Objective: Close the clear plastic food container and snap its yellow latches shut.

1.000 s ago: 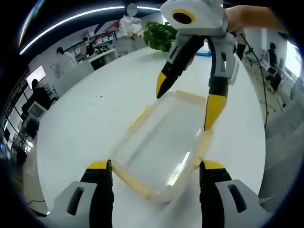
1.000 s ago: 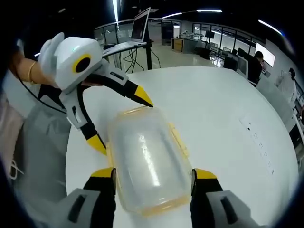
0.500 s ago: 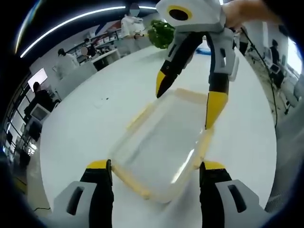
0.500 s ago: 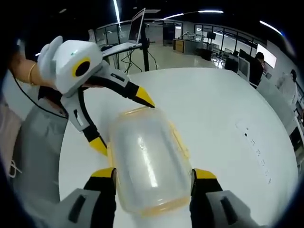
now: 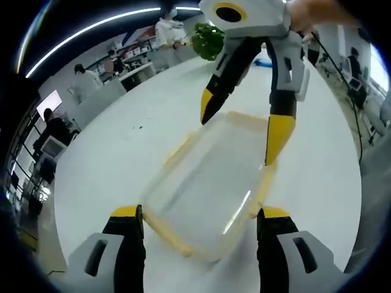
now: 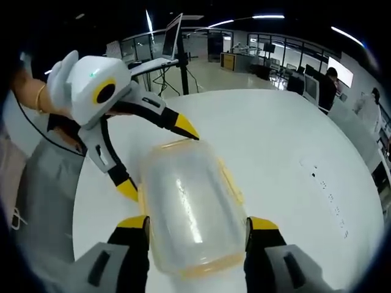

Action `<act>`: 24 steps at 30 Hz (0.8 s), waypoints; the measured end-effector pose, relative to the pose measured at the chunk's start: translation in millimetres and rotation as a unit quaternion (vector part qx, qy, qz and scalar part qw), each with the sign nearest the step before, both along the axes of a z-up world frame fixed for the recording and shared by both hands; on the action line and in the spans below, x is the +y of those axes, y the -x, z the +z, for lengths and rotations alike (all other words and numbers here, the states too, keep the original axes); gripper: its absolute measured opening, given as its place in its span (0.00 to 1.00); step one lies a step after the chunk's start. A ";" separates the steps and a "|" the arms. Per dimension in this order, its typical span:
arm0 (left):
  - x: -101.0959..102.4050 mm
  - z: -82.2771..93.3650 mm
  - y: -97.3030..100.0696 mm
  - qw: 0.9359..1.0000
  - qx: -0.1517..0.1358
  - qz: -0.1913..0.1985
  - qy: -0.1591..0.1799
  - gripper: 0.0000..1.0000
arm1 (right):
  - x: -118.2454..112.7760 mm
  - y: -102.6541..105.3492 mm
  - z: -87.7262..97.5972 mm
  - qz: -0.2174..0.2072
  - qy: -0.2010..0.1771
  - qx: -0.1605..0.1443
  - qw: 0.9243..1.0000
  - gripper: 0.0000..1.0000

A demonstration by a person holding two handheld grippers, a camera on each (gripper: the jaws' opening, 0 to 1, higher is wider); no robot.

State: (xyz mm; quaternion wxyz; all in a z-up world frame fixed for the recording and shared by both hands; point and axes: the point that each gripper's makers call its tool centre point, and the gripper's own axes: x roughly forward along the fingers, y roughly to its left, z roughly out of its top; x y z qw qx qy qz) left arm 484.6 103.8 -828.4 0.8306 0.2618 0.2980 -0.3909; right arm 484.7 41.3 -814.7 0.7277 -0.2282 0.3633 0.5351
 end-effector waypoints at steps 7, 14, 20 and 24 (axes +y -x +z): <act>0.0 -0.9 0.9 1.000 -0.006 -0.001 -0.018 0.73 | -2.8 1.3 0.6 -0.016 -0.009 -0.012 1.000 0.63; 8.0 0.0 11.4 1.000 -0.005 0.001 -0.031 0.71 | 0.5 5.0 9.3 -0.071 -0.062 -0.025 0.995 0.63; 25.3 -0.5 17.5 0.999 -0.007 0.021 -0.028 0.72 | -7.8 15.1 16.5 -0.094 -0.072 -0.050 0.992 0.64; 38.6 0.4 18.0 0.999 -0.005 0.036 -0.029 0.71 | -15.5 25.5 28.5 -0.117 -0.092 -0.057 0.987 0.64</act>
